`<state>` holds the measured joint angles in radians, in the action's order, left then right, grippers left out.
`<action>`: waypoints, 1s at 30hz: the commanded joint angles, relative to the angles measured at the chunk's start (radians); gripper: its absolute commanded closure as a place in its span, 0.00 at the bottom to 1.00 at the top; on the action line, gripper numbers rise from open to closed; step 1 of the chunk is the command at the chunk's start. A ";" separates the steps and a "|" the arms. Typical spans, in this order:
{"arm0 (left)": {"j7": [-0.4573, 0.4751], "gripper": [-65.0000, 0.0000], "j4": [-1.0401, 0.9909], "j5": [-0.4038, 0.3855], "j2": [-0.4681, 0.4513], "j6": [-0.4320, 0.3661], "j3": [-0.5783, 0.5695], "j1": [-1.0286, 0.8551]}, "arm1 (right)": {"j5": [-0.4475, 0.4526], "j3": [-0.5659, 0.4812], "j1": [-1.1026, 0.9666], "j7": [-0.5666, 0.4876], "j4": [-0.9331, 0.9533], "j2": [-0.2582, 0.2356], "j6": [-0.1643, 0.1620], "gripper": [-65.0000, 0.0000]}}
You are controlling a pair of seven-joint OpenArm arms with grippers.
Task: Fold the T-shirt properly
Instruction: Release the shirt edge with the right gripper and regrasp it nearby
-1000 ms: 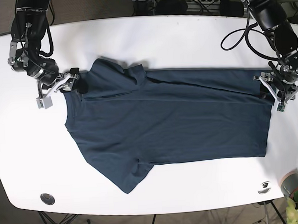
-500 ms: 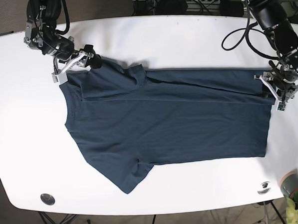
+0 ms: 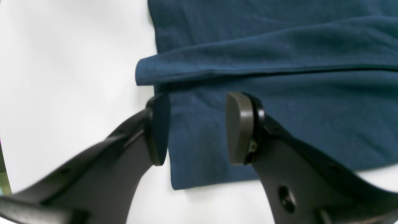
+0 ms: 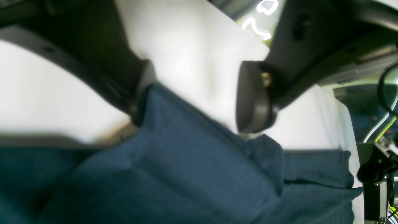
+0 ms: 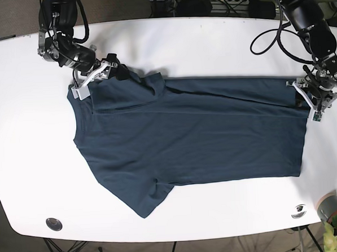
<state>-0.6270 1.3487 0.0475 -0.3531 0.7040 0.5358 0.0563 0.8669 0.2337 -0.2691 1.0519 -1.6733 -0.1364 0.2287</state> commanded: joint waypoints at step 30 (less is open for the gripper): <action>0.020 0.60 0.016 -0.007 -0.025 -0.006 0.005 0.000 | 0.008 -0.006 0.078 0.061 -0.195 -0.156 0.010 0.96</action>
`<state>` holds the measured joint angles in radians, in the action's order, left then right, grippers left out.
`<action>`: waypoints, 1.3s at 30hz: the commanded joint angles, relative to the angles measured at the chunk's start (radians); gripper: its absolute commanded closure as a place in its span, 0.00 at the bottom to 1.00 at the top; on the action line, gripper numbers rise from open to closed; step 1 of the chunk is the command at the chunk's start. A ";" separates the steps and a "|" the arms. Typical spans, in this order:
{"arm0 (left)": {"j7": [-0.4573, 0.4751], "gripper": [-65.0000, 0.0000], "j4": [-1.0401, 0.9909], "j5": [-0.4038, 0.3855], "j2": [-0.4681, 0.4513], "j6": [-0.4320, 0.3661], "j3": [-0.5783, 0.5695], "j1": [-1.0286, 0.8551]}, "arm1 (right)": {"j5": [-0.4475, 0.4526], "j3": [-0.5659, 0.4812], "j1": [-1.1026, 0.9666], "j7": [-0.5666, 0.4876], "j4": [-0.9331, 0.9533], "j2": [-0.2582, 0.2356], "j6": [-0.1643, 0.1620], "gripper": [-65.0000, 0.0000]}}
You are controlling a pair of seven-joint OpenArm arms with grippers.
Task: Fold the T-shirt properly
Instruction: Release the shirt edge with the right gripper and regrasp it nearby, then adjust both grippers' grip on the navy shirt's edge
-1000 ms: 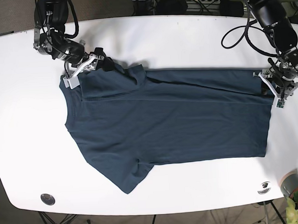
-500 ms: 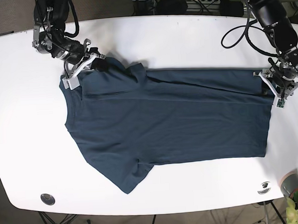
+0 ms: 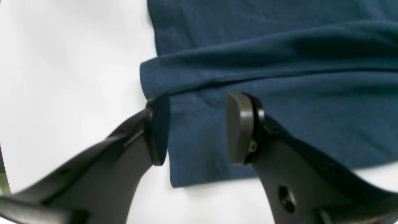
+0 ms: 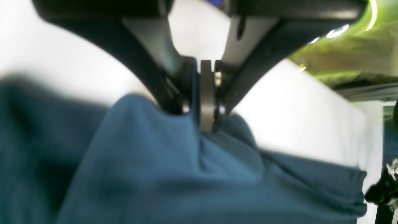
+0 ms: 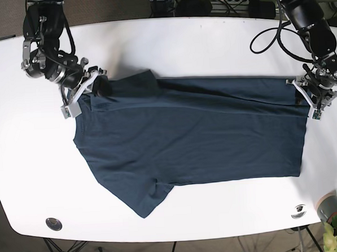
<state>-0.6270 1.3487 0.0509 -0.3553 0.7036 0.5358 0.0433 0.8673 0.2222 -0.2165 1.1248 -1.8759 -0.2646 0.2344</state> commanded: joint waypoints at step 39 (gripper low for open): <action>0.020 0.60 0.016 -0.012 -0.023 -0.005 0.007 0.002 | 0.007 -0.125 0.369 0.013 0.352 -0.284 0.003 0.37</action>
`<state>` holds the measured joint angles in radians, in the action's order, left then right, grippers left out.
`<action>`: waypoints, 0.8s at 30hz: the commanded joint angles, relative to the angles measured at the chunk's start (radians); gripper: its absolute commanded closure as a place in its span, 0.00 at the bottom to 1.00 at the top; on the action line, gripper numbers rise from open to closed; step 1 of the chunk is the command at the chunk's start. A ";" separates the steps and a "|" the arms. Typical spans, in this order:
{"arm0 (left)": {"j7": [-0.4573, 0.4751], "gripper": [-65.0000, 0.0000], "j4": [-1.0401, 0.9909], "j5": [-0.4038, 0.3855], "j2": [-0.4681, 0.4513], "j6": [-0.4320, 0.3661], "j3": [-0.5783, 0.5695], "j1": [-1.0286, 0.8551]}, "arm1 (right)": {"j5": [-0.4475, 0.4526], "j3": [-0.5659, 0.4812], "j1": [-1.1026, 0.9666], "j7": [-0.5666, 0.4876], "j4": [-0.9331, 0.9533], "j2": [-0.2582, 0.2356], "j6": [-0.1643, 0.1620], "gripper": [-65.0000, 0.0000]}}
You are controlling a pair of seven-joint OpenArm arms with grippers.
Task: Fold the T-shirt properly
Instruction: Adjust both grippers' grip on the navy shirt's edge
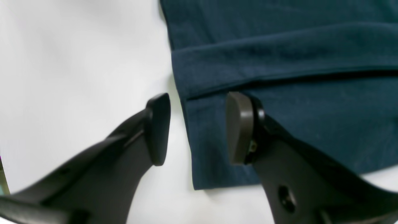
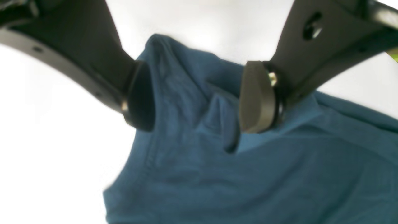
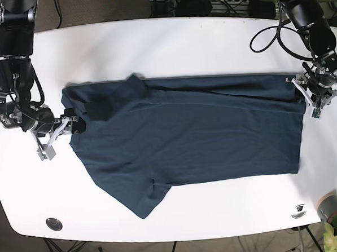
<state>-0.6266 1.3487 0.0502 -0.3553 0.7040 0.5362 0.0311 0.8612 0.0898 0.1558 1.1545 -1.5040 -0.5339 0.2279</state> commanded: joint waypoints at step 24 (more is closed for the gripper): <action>0.020 0.60 0.018 -0.011 -0.020 -0.006 0.006 0.013 | 0.013 0.000 -0.150 -0.057 -0.157 0.143 0.011 0.78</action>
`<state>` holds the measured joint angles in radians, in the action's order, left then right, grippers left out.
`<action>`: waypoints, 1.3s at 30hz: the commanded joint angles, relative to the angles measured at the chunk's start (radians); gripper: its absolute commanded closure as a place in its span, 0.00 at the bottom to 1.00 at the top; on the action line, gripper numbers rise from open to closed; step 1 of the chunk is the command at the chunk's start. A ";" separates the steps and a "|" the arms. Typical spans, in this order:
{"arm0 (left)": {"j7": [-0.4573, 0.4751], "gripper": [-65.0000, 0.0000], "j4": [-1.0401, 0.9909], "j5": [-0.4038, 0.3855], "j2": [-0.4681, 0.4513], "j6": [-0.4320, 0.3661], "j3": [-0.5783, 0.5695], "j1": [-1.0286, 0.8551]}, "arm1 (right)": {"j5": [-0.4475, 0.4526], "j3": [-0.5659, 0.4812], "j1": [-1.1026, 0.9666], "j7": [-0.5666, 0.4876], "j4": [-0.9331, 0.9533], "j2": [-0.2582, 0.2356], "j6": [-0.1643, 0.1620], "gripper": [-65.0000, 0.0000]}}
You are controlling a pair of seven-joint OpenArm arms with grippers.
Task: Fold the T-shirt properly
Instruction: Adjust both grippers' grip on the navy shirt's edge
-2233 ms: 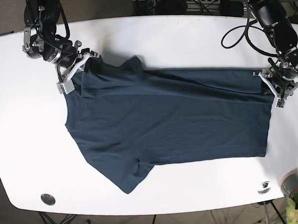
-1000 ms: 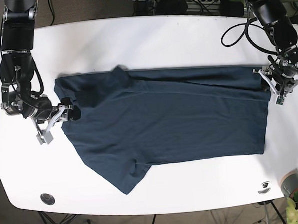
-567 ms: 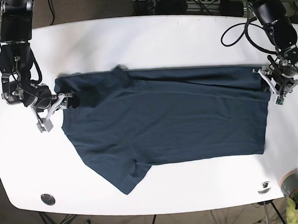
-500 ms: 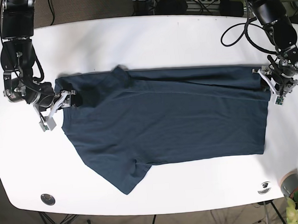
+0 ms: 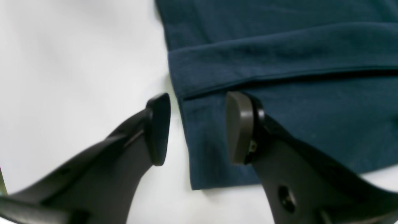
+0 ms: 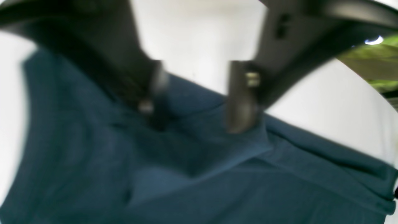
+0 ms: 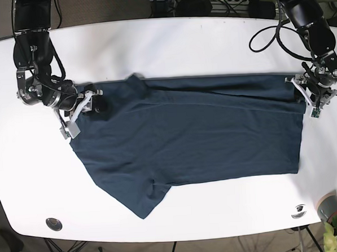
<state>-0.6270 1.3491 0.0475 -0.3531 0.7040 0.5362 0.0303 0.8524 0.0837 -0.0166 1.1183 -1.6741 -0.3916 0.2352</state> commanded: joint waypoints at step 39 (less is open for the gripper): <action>0.020 0.60 0.025 -0.010 -0.019 -0.006 0.055 0.020 | -0.183 0.184 0.226 -0.017 0.251 -0.005 0.151 0.73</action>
<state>-0.6266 1.3495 0.0448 -0.3496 0.7044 0.5770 0.0338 0.6563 0.2466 0.2100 1.1000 -1.3792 -0.3851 0.3824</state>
